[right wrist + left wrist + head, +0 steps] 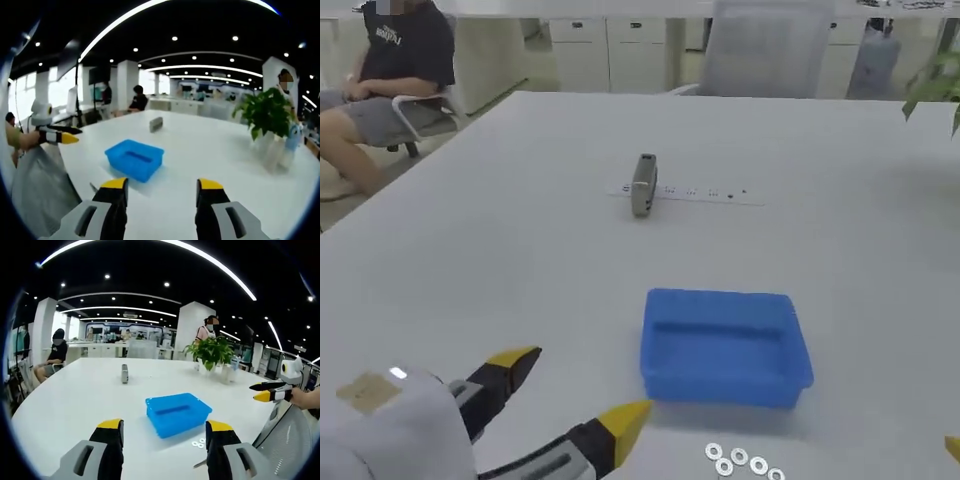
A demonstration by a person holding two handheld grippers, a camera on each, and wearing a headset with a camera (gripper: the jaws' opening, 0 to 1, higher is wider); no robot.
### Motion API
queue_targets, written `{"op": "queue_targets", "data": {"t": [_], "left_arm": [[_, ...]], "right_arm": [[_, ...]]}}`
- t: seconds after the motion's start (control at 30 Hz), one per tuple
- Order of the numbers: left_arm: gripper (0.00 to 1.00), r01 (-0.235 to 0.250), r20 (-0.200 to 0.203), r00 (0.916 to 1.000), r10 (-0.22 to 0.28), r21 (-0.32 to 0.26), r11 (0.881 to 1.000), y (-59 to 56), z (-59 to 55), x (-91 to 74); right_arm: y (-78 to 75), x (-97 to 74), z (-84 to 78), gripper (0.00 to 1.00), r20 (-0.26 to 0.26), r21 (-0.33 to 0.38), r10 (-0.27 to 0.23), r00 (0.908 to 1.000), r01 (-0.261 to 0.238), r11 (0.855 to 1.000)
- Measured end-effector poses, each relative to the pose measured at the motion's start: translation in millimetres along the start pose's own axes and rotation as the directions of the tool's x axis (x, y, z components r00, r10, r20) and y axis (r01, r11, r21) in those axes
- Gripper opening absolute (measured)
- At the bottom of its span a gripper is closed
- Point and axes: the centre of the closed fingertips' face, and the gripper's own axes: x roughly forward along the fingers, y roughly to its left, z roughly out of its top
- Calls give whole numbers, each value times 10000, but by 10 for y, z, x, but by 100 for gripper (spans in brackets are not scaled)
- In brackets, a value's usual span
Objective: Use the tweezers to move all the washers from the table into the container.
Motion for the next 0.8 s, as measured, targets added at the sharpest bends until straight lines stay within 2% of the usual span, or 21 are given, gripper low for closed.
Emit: {"op": "queue_targets", "data": {"t": [0.1, 0.2, 0.27, 0.3, 0.37, 0.4, 0.43, 0.47, 0.53, 0.57, 0.6, 0.63, 0.67, 0.73, 0.77, 0.8], "left_arm": [[67, 250, -145, 9996, -251, -76, 9997, -53, -22, 16], [66, 824, -236, 9962, -837, -485, 9954, -164, -26, 41], [66, 1271, -451, 9906, -1290, -427, 9910, -246, -50, 39], [65, 1496, -538, 9870, -1513, -342, 9882, -296, -57, 41], [64, 2060, -1035, 9728, -2072, -227, 9783, -427, -118, 44], [64, 2132, -1135, 9701, -2144, -233, 9767, -447, -131, 46], [63, 2352, -1571, 9593, -2345, -143, 9718, -519, -175, 52], [63, 2454, -1760, 9544, -2413, 17, 9694, -548, -190, 54], [65, 2556, -2162, 9465, -2398, 482, 9656, -603, -213, 61], [65, 2664, -2247, 9416, -2507, 420, 9629, -648, -214, 67], [65, 2957, -2354, 9310, -2789, 385, 9545, -723, -216, 72], [64, 3134, -2402, 9247, -2955, 392, 9488, -768, -217, 82], [62, 3348, -2597, 9132, -3139, 392, 9415, -814, -246, 85], [57, 3818, -3321, 8777, -3456, 485, 9230, -885, -379, 81], [51, 4074, -3973, 8463, -3549, 535, 9117, -901, -500, 54], [48, 4159, -4294, 8331, -3486, 708, 9066, -892, -565, 44]], "right_arm": [[59, 6, 2, 51, -62, -173, 200, 9998, -201, 9996], [139, -7, 39, 45, 13, -317, 561, 9984, -560, 9979], [194, -10, 66, 44, 92, -245, 856, 9963, -854, 9960], [223, -9, 69, 43, 63, -210, 1004, 9949, -1003, 9947], [308, -7, 69, 41, -88, -80, 1475, 9890, -1476, 9890], [322, -7, 72, 41, -97, -17, 1568, 9876, -1568, 9876], [406, -15, 96, 40, -70, 175, 2085, 9780, -2083, 9779], [418, -22, 89, 40, -195, 189, 2192, 9755, -2188, 9756], [513, -36, 170, 37, 109, 515, 2570, 9664, -2572, 9650], [554, -53, 205, 35, 220, 443, 2706, 9624, -2713, 9615], [582, -65, 207, 34, 174, 331, 2785, 9603, -2789, 9597], [620, -78, 196, 31, 38, 165, 2821, 9594, -2821, 9592], [645, -86, 169, 30, -138, 8, 2868, 9579, -2869, 9580], [700, -105, 81, 31, -632, -251, 3051, 9502, -3071, 9513], [744, -111, 19, 30, -921, -339, 3266, 9407, -3307, 9431], [793, -118, -18, 28, -1091, -336, 3520, 9296, -3574, 9333]]}}
